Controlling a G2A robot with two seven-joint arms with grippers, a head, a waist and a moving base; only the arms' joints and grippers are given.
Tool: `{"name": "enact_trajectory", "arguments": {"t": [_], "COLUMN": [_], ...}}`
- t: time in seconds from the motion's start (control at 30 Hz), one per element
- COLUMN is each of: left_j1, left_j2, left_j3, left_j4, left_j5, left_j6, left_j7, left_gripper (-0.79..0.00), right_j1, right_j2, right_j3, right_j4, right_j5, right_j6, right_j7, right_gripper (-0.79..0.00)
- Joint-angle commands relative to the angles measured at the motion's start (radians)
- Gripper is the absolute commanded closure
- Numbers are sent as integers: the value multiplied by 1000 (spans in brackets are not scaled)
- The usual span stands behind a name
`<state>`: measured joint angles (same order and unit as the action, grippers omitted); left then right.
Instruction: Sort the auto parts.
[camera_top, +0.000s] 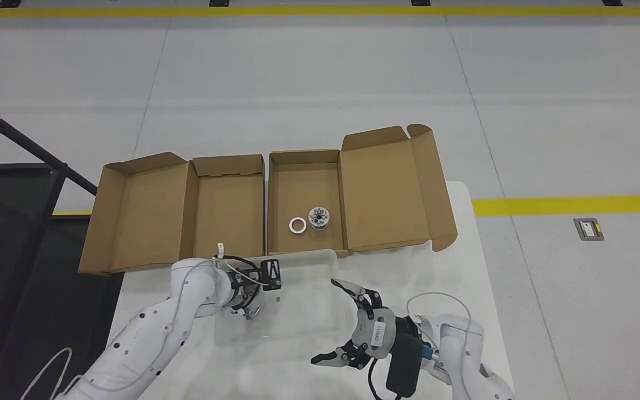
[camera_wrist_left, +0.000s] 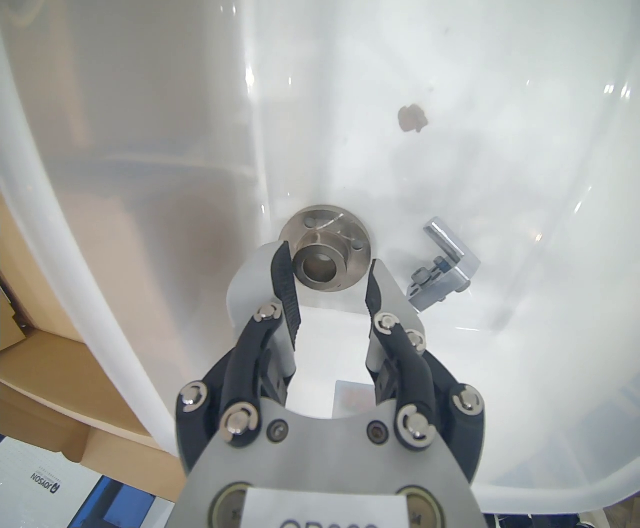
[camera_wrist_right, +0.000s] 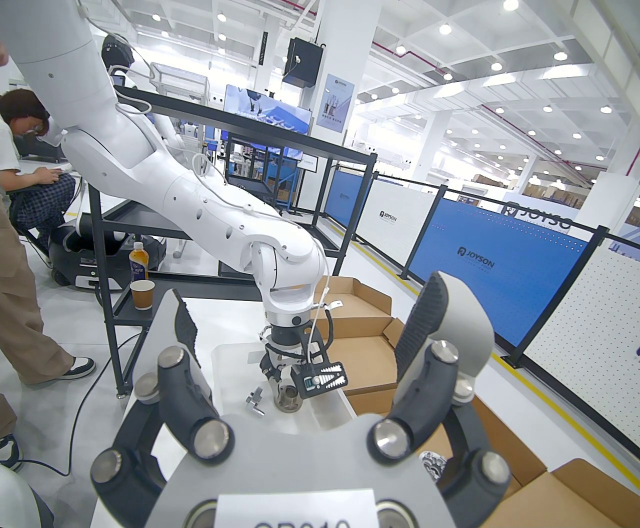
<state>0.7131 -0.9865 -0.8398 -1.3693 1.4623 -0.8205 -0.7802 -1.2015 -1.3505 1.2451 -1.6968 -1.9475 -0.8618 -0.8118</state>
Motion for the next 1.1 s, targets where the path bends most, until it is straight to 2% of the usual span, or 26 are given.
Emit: {"name": "enact_trajectory", "arguments": {"t": [0.0,0.23,0.47,0.6,0.7,0.73,1.07], "left_j1": [-2,-5,-8,-11,-12,-13,0], "left_j2": [-2,-11,-18,-21,-22,-23,-15], "left_j3": [2,13,19,19,15,13,-32], "left_j4": [2,14,28,35,39,41,19], "left_j5": [3,6,7,8,7,7,-14], "left_j6": [4,-1,1,-2,-4,-5,-19], "left_j7": [4,3,1,-1,1,2,13], "left_gripper": [-292,-280,-336,-249,-105,0,0], "right_j1": [0,0,0,0,0,0,0], "right_j2": [0,0,0,0,0,0,0], "right_j3": [0,0,0,0,0,0,0], "right_j4": [0,0,0,0,0,0,0], "right_j5": [0,0,0,0,0,0,0], "right_j6": [0,0,0,0,0,0,0], "right_j7": [0,0,0,0,0,0,0], "right_gripper": [-785,-785,-785,-785,-785,-785,-785]}}
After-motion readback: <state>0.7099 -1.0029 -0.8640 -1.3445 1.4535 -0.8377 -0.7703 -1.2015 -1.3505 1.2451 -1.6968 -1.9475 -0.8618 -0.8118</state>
